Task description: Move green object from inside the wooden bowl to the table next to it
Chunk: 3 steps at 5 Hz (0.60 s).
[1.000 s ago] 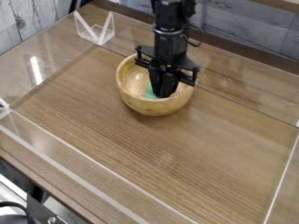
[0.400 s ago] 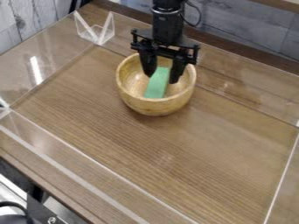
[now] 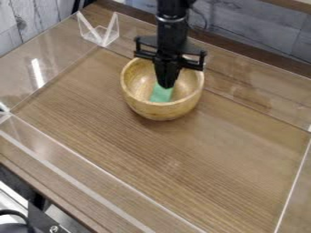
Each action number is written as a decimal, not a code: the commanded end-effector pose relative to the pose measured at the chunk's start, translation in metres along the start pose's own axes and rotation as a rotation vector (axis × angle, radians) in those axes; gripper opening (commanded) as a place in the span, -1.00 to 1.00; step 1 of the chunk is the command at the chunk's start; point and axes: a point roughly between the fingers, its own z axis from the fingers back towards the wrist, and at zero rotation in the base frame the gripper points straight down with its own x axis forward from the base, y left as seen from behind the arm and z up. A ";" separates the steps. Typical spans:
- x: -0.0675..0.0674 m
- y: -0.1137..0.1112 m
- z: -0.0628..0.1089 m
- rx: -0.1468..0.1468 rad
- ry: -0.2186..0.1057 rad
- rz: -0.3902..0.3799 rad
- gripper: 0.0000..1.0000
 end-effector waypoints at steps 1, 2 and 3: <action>0.005 -0.005 -0.002 0.004 -0.050 0.023 -1.00; 0.009 0.010 -0.006 0.003 -0.057 0.030 1.00; 0.012 0.024 -0.008 0.001 -0.065 0.046 1.00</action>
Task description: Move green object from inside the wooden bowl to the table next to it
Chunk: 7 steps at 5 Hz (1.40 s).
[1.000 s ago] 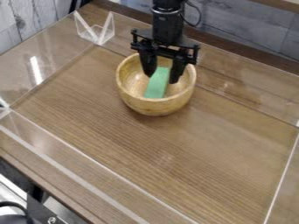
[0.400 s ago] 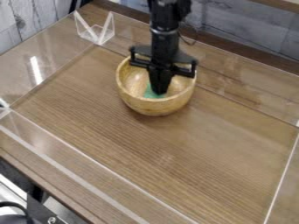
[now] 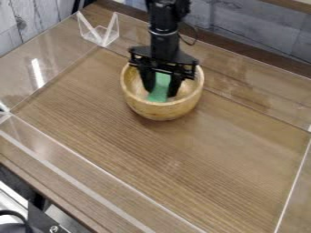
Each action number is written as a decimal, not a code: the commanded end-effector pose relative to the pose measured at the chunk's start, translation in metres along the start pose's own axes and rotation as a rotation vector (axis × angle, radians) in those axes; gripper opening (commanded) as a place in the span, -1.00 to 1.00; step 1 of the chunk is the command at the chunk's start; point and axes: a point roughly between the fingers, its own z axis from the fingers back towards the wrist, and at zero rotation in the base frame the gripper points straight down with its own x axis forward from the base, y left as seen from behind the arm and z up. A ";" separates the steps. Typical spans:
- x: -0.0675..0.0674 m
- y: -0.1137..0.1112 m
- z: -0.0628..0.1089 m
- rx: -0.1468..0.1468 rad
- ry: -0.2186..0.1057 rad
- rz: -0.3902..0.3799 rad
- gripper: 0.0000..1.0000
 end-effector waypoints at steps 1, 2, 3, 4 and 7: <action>0.011 -0.002 0.009 -0.003 -0.049 -0.022 -1.00; 0.010 0.007 0.017 -0.026 -0.061 0.085 -1.00; 0.009 0.016 0.025 -0.047 -0.071 0.190 -1.00; 0.019 0.016 0.037 -0.067 -0.075 0.192 -1.00; 0.033 0.000 0.061 -0.090 -0.069 0.082 -1.00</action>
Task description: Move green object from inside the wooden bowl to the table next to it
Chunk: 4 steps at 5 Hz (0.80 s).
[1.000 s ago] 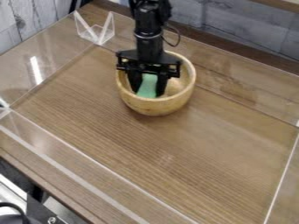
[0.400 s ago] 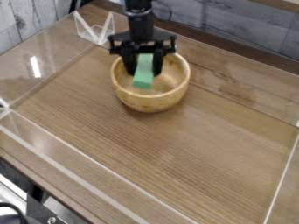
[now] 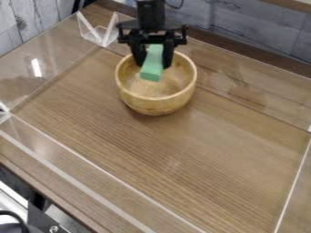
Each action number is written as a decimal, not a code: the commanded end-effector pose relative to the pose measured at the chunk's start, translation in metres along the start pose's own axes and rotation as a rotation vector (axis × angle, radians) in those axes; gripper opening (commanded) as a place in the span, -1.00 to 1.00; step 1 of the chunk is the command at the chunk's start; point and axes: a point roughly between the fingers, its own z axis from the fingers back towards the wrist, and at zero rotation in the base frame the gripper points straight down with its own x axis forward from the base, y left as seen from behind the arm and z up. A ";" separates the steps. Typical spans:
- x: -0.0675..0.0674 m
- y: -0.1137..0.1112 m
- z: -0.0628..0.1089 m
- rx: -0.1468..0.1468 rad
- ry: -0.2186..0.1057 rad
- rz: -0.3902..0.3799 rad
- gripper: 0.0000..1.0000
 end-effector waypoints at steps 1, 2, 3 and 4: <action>0.013 -0.011 0.030 -0.018 -0.069 -0.067 -1.00; 0.015 -0.006 0.032 -0.011 -0.068 -0.021 -1.00; 0.018 0.000 0.034 -0.005 -0.067 0.025 -1.00; 0.015 0.001 0.032 -0.002 -0.062 0.022 -1.00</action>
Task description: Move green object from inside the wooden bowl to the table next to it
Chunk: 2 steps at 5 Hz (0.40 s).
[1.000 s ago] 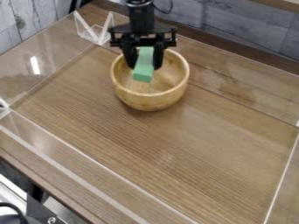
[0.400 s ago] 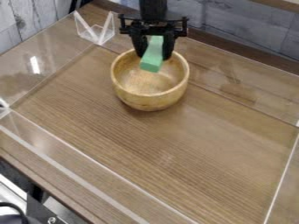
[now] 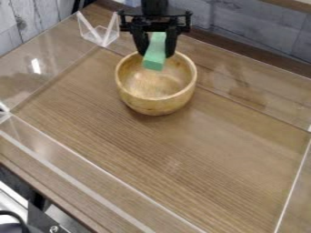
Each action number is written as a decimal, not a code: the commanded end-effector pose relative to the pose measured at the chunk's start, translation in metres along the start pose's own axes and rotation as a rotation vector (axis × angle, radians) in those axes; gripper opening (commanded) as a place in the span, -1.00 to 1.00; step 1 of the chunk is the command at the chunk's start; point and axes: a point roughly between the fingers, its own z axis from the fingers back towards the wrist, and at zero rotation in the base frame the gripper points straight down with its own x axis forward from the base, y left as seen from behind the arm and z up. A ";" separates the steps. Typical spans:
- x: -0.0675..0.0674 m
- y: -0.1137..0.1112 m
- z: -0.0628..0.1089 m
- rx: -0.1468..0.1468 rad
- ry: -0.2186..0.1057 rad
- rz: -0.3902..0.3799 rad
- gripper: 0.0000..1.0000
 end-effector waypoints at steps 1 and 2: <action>0.005 0.001 0.017 -0.008 -0.056 -0.004 -1.00; 0.004 0.003 0.023 -0.006 -0.053 0.002 -1.00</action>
